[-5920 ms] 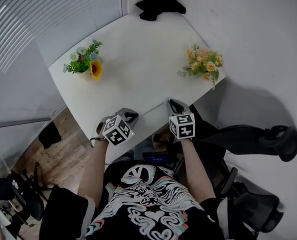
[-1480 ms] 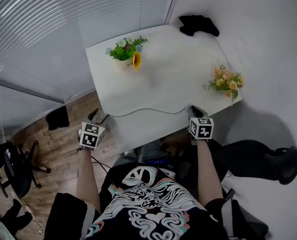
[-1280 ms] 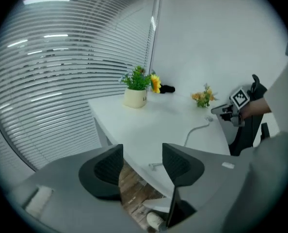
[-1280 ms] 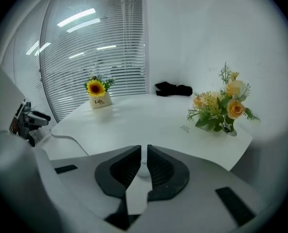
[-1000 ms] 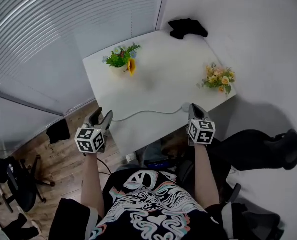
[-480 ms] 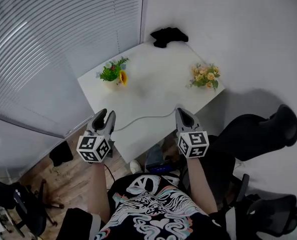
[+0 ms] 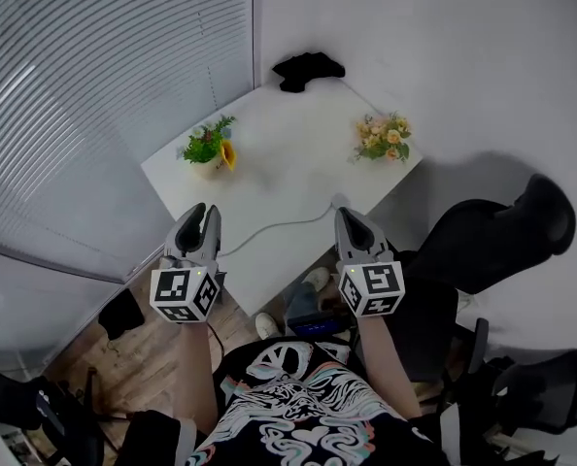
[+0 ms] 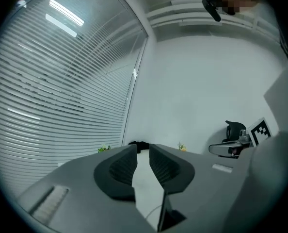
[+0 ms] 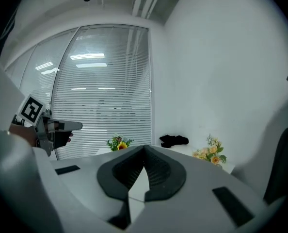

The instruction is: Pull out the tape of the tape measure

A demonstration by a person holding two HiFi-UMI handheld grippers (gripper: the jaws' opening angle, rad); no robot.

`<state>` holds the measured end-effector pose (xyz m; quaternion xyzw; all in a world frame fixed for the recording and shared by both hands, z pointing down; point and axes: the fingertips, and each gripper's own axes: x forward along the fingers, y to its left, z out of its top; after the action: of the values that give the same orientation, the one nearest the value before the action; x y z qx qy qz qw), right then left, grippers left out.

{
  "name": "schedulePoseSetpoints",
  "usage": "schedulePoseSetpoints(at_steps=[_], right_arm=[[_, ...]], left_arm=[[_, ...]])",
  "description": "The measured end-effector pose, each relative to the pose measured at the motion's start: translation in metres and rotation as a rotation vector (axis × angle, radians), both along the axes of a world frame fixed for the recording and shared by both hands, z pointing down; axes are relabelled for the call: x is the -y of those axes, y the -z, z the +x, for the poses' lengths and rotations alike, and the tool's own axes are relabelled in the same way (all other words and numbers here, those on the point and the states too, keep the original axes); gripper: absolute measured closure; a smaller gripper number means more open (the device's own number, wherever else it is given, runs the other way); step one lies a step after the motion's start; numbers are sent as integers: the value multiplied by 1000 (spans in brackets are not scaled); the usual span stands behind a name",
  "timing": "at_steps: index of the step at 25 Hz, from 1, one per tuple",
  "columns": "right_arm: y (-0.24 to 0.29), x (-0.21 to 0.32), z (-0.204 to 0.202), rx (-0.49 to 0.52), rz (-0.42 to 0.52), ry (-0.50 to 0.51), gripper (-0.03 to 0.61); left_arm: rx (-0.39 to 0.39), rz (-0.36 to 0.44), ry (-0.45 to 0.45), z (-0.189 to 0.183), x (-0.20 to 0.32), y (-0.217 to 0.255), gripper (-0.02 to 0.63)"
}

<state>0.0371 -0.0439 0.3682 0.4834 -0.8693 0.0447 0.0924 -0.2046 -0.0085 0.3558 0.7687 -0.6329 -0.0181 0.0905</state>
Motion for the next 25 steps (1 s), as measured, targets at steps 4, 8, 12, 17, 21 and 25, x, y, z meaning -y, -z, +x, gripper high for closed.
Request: schedulePoseSetpoints(at_steps=[4,8,12,17,21,25], right_arm=[[1,-7,-2,-35,1,13,577],[7,-5,-1,-31,9,7,577],[11,-6,-3,-34,16,12,577],[11,-2,-1,-34,12,9,577],[10,-1,2,-33,11,7,577],[7,-3,5,-37,4,9,577]], left_arm=[[-22,17,5,-2,-1,4,563],[-11,-8,14,-3,1,1,581],[-30,-47,7,-4,2,-5,611],[-78,-62,-15,-3,4,-8,612],[-46,-60,-5,-3,5,-8,611],[-37,-61,-9,1,5,-9,611]])
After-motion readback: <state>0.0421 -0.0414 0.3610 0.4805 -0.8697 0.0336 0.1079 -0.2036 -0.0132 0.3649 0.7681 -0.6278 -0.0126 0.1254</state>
